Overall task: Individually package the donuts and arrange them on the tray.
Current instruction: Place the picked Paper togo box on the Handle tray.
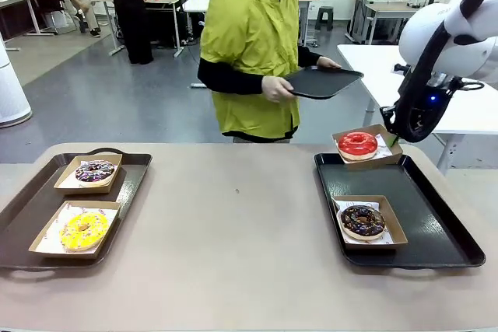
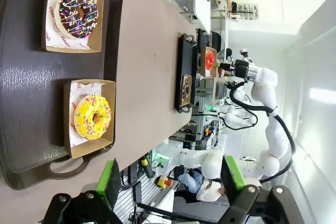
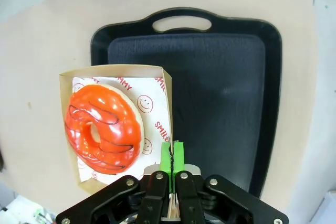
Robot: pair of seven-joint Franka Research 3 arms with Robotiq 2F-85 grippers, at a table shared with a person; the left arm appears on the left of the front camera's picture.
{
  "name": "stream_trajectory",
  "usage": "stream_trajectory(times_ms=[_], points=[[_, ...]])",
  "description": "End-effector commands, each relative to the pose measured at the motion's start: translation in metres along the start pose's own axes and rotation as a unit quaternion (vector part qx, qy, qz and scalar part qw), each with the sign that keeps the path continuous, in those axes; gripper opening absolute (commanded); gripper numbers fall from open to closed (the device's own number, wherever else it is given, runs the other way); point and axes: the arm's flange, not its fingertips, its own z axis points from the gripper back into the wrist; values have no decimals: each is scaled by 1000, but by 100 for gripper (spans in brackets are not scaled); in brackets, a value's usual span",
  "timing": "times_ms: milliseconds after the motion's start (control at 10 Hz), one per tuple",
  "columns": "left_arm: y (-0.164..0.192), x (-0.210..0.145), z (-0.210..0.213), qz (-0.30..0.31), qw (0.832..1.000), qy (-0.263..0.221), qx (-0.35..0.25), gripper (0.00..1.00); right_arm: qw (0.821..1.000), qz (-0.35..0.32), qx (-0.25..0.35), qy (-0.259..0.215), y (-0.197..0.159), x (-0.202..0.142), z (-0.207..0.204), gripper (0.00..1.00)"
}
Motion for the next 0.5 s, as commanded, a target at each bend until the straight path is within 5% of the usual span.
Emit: stream_trajectory(times_ms=[0, 400], points=[[-1, -3, 2, -3, 1000, 2, 3, 100, 999, -1, -23, -23, -25, -8, -23, 1], [-1, -3, 2, -3, 1000, 2, 3, 100, 999, -2, -35, -30, -46, -16, -40, 1]])
